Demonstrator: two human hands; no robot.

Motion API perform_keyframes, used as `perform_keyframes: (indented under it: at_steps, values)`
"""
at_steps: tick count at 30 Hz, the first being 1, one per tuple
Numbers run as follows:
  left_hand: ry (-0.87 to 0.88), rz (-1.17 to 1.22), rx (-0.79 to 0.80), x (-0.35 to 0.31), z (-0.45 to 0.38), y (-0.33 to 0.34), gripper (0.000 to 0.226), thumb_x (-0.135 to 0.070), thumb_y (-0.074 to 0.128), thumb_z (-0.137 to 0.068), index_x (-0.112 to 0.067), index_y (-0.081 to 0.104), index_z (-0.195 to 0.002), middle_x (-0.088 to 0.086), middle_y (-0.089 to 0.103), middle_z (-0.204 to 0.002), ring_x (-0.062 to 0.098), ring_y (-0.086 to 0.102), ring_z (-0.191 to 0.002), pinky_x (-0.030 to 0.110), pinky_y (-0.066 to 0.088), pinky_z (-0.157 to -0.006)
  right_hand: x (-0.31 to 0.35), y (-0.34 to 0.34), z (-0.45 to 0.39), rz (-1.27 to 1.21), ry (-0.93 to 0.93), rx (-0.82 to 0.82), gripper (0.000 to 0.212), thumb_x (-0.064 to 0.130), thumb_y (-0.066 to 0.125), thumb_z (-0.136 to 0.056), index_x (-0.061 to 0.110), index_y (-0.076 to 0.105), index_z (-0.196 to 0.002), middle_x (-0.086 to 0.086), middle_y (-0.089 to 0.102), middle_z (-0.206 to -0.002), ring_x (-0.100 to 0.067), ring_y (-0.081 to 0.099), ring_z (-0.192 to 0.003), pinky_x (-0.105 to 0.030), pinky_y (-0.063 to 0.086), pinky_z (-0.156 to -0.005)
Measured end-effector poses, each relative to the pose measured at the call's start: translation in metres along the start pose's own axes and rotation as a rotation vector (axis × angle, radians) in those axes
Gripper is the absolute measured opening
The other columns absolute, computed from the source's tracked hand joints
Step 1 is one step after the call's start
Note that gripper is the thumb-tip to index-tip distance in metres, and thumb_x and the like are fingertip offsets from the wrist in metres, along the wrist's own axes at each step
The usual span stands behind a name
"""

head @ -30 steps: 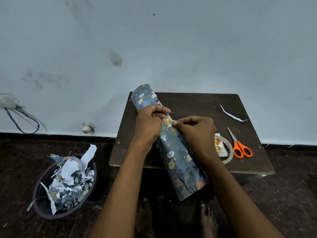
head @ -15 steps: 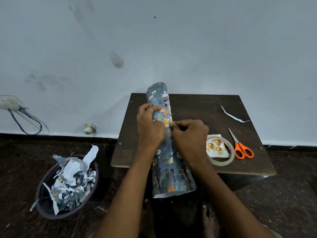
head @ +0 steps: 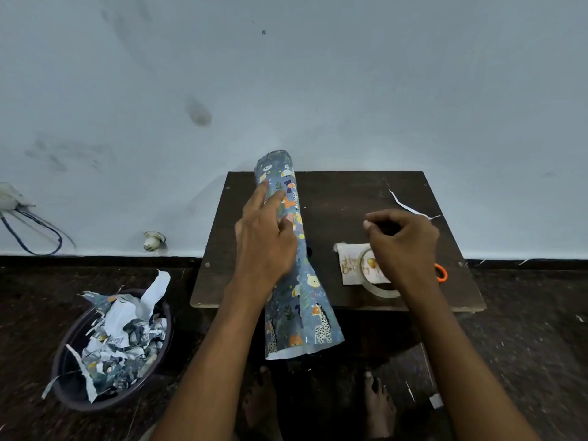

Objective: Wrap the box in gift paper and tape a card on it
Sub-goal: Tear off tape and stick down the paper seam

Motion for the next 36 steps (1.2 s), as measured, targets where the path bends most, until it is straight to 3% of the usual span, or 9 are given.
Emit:
perform_keyframes:
  at_steps: [6, 8, 11, 14, 18, 21, 26, 31, 36]
  values:
    - [0.150, 0.095, -0.047, -0.032, 0.011, 0.009, 0.040, -0.018, 0.056, -0.083, -0.012, 0.070, -0.121, 0.002, 0.060, -0.137, 0.020, 0.052, -0.130, 0.048, 0.042, -0.110, -0.022, -0.026, 0.005, 0.192, -0.013, 0.188, 0.019, 0.005, 0.078, -0.077, 0.022, 0.081, -0.085, 0.022, 0.068, -0.073, 0.005, 0.063, -0.074, -0.002, 0.043, -0.062]
    - [0.186, 0.088, -0.026, -0.040, 0.013, 0.018, 0.031, -0.008, 0.064, -0.085, -0.012, 0.071, -0.115, 0.002, 0.064, -0.128, 0.019, 0.056, -0.123, 0.032, 0.043, -0.108, -0.028, -0.026, 0.009, 0.255, 0.003, 0.213, 0.014, 0.012, 0.081, -0.076, 0.026, 0.080, -0.081, 0.023, 0.065, -0.070, 0.005, 0.061, -0.070, -0.005, 0.040, -0.059]
    - [0.228, 0.067, 0.009, -0.050, 0.016, 0.025, 0.028, 0.001, 0.068, -0.085, -0.011, 0.071, -0.110, -0.001, 0.067, -0.117, 0.017, 0.059, -0.114, 0.006, 0.034, -0.095, -0.038, -0.036, 0.013, 0.298, 0.017, 0.128, 0.012, 0.018, 0.081, -0.076, 0.030, 0.077, -0.077, 0.015, 0.066, -0.077, -0.009, 0.061, -0.076, -0.025, 0.042, -0.067]
    - [0.244, 0.081, 0.053, -0.056, 0.016, 0.032, 0.027, 0.000, 0.069, -0.087, -0.014, 0.072, -0.110, -0.003, 0.069, -0.114, 0.015, 0.060, -0.111, 0.019, 0.046, -0.094, -0.038, -0.040, 0.016, 0.353, -0.069, 0.127, 0.010, 0.030, 0.083, -0.073, 0.029, 0.076, -0.080, 0.011, 0.063, -0.081, -0.018, 0.058, -0.083, -0.031, 0.043, -0.070]
    - [0.251, 0.106, 0.108, -0.059, 0.018, 0.040, 0.028, -0.001, 0.072, -0.086, -0.015, 0.073, -0.110, -0.003, 0.070, -0.113, 0.015, 0.063, -0.109, 0.037, 0.054, -0.095, -0.032, -0.011, 0.027, 0.551, -0.192, 0.337, 0.024, 0.046, 0.082, -0.066, 0.031, 0.079, -0.085, 0.010, 0.062, -0.085, -0.021, 0.054, -0.090, -0.034, 0.034, -0.079]
    - [0.243, 0.116, 0.131, -0.058, 0.019, 0.044, 0.028, 0.000, 0.072, -0.085, -0.015, 0.074, -0.109, -0.005, 0.070, -0.111, 0.015, 0.063, -0.106, 0.038, 0.054, -0.094, -0.029, -0.003, 0.030, 0.562, -0.187, 0.387, 0.016, 0.041, 0.084, -0.068, 0.033, 0.080, -0.081, 0.010, 0.064, -0.088, -0.020, 0.056, -0.095, -0.033, 0.028, -0.082]
    - [0.219, 0.123, 0.132, -0.057, 0.018, 0.044, 0.028, 0.000, 0.073, -0.085, -0.016, 0.073, -0.108, -0.005, 0.070, -0.109, 0.013, 0.064, -0.104, 0.035, 0.055, -0.093, -0.023, 0.001, 0.032, 0.570, -0.198, 0.447, 0.023, 0.046, 0.085, -0.068, 0.034, 0.080, -0.086, 0.011, 0.068, -0.089, -0.015, 0.055, -0.093, -0.031, 0.030, -0.080]
    - [0.191, 0.162, 0.129, -0.057, 0.017, 0.042, 0.028, 0.002, 0.072, -0.087, -0.014, 0.073, -0.110, -0.004, 0.070, -0.108, 0.009, 0.065, -0.099, 0.027, 0.057, -0.088, -0.019, -0.009, 0.030, 0.379, -0.131, 0.337, 0.009, 0.020, 0.080, -0.065, 0.024, 0.081, -0.073, 0.008, 0.071, -0.071, -0.010, 0.064, -0.069, -0.028, 0.052, -0.067]
    - [0.129, 0.268, 0.102, -0.057, 0.014, 0.038, 0.030, 0.004, 0.070, -0.088, -0.011, 0.071, -0.115, -0.003, 0.071, -0.103, 0.003, 0.065, -0.091, 0.006, 0.049, -0.078, -0.009, -0.028, 0.022, 0.229, -0.112, 0.129, 0.008, 0.019, 0.083, -0.065, 0.023, 0.077, -0.068, 0.013, 0.064, -0.064, -0.007, 0.057, -0.059, -0.026, 0.047, -0.058]
Point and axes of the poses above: each hand's wrist, its own z-axis away from the middle knuckle, its own y-axis out of the palm, x = y × z, the point moved 7 cm from there along -z, towards the middle knuckle
